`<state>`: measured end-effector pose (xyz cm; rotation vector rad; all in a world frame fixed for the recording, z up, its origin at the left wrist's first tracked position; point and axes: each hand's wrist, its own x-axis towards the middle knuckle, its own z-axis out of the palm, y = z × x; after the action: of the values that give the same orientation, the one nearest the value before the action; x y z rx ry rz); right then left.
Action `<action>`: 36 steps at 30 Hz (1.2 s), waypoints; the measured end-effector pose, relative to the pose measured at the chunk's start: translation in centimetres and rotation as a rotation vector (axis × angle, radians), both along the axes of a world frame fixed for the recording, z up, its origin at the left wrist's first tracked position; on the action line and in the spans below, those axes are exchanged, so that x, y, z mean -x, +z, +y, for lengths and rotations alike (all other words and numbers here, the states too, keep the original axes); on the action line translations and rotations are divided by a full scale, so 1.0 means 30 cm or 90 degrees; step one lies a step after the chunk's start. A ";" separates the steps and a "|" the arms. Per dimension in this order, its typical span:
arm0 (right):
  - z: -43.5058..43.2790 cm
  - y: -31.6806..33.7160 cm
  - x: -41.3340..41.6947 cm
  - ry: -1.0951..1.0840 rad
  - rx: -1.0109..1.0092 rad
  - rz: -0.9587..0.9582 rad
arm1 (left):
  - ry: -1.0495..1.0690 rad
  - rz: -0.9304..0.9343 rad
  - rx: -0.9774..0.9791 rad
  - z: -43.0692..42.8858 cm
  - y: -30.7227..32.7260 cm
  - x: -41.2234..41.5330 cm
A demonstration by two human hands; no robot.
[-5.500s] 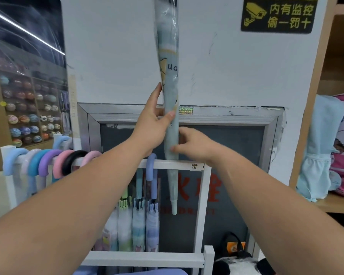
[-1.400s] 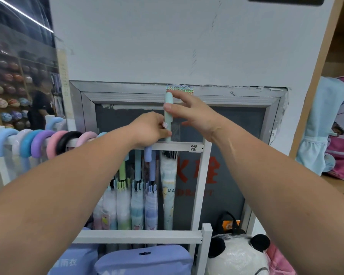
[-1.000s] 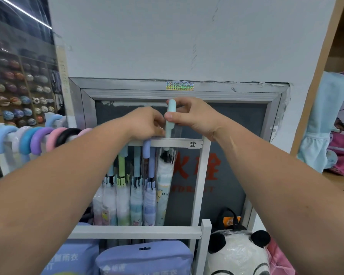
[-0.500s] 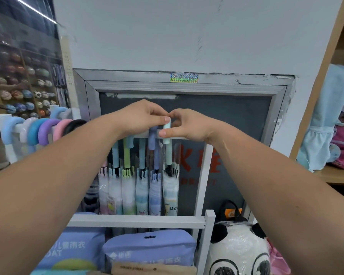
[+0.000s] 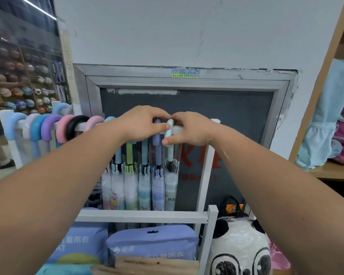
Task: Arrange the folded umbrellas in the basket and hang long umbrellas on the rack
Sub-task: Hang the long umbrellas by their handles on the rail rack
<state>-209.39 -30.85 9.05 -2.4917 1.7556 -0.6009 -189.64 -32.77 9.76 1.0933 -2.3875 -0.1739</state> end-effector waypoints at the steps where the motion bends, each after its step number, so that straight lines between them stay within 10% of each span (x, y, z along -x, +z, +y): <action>1: 0.006 -0.002 0.001 -0.004 0.008 0.003 | 0.004 0.002 0.005 0.003 -0.003 0.001; 21: 0.423 -0.102 0.068 -0.147 0.172 -0.023 | 0.019 0.043 0.252 0.264 -0.116 0.035; 36: 1.281 -0.627 0.454 -0.531 -0.064 -0.016 | -0.275 -0.191 0.097 0.788 -0.604 0.521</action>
<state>-223.01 7.59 -9.75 -1.5870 2.6975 -0.5262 -205.29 -9.12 -8.34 0.5530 -2.8286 0.0290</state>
